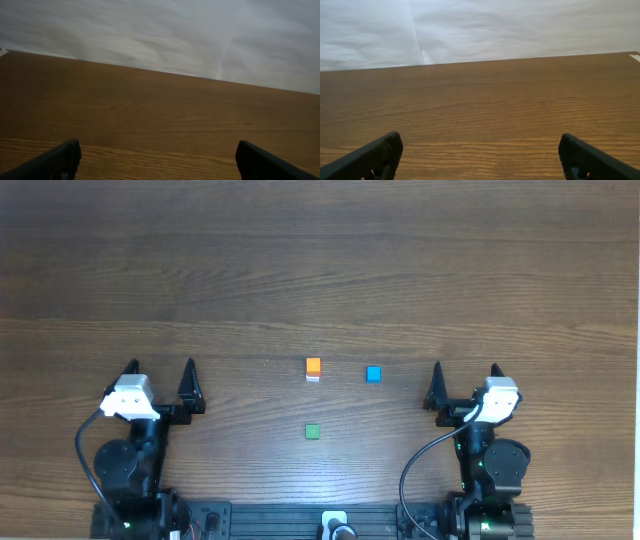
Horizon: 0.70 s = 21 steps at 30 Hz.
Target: Stack Cubes
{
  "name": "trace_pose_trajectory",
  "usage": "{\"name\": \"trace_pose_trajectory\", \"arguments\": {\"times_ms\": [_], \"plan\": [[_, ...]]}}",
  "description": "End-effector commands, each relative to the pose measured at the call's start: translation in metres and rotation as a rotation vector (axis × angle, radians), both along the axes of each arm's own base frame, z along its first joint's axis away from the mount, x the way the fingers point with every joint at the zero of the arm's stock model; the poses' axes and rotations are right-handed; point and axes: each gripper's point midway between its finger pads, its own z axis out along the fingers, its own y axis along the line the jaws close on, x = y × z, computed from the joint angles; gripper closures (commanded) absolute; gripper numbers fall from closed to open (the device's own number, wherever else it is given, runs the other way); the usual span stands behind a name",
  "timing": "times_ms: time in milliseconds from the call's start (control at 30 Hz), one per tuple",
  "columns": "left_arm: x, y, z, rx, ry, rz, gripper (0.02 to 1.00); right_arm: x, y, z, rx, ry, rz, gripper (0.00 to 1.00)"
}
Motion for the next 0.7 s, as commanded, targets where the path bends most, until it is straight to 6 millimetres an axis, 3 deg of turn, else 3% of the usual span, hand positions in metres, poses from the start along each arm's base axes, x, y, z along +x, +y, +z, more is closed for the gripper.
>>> {"name": "trace_pose_trajectory", "arguments": {"times_ms": [33, 233, 400, 567, 700], "plan": [[0.000, 0.000, 0.000, 0.019, -0.009, -0.007, 0.018, 0.000, 0.000, 0.004, -0.007, -0.022, 0.003, 0.007], [0.000, 0.000, 0.000, 0.019, -0.009, -0.007, 0.018, -0.001, 0.012, 0.031, 0.022, -0.115, 0.071, 0.007], [0.000, 0.000, 0.000, 0.019, -0.009, -0.007, 0.018, -0.018, 0.037, 0.089, 0.100, -0.206, 0.219, 0.009], [0.000, 0.000, 0.000, 0.019, -0.009, -0.007, 0.018, -0.046, 0.061, 0.140, 0.156, -0.145, 0.359, 0.009], [0.000, 0.000, 0.000, 0.019, -0.009, -0.007, 0.018, -0.057, 0.067, 0.174, 0.175, -0.053, 0.382, 0.009]]}}
